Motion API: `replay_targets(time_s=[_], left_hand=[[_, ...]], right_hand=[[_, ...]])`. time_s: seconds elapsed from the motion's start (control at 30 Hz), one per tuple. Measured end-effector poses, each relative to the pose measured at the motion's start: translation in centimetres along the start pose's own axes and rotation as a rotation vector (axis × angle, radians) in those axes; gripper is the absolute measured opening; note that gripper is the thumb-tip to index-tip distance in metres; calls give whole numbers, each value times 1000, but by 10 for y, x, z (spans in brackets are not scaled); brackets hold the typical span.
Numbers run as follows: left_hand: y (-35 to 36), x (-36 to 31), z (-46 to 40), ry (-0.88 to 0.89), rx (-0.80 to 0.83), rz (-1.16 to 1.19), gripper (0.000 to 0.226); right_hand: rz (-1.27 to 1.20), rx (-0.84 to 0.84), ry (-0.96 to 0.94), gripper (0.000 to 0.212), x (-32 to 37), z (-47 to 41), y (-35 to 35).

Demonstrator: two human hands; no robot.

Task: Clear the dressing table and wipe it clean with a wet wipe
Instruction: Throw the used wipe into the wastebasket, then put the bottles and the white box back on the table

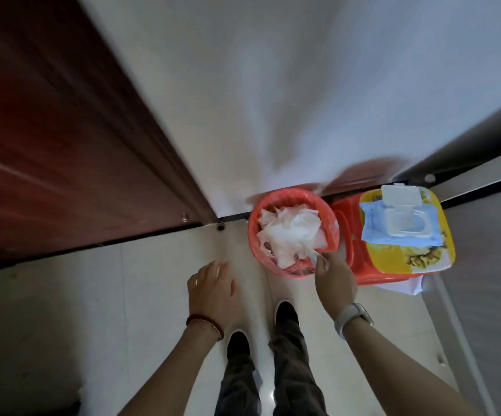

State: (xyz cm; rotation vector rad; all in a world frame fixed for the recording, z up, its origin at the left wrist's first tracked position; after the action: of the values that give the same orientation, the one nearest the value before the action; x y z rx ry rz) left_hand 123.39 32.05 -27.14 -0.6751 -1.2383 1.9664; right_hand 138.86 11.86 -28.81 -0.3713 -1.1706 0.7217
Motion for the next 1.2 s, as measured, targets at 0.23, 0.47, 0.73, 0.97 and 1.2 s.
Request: replay_targets(time_s=[0.23, 0.47, 0.73, 0.97, 1.2], left_hand=[[45, -21, -44, -75, 145, -18, 55], [-28, 8, -15, -192, 57, -7, 53], [-219, 138, 115, -477, -356, 45, 49], [-325, 279, 337, -889, -666, 66, 59], [-304, 374, 611, -1280, -862, -40, 40]], right_hand=[[300, 374, -149, 50, -26, -64, 63], [382, 524, -375, 60, 69, -8, 47], [318, 763, -853, 52, 312, 141, 53], [213, 937, -1335, 36, 460, 371, 79], [93, 1076, -1826, 34, 479, 640, 96]])
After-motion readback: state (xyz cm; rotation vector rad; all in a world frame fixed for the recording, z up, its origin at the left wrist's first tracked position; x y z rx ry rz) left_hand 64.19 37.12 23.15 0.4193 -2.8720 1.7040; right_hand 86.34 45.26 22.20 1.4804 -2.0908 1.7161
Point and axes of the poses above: each hand's wrist, its own z-axis away from the middle knuckle, its own y-axis out of the palm, x = y × z, the point moved 9 cm from there along -z, towards the middle knuckle, and after that the axes turned 15 degrees about -z, right-handed, at the moved point
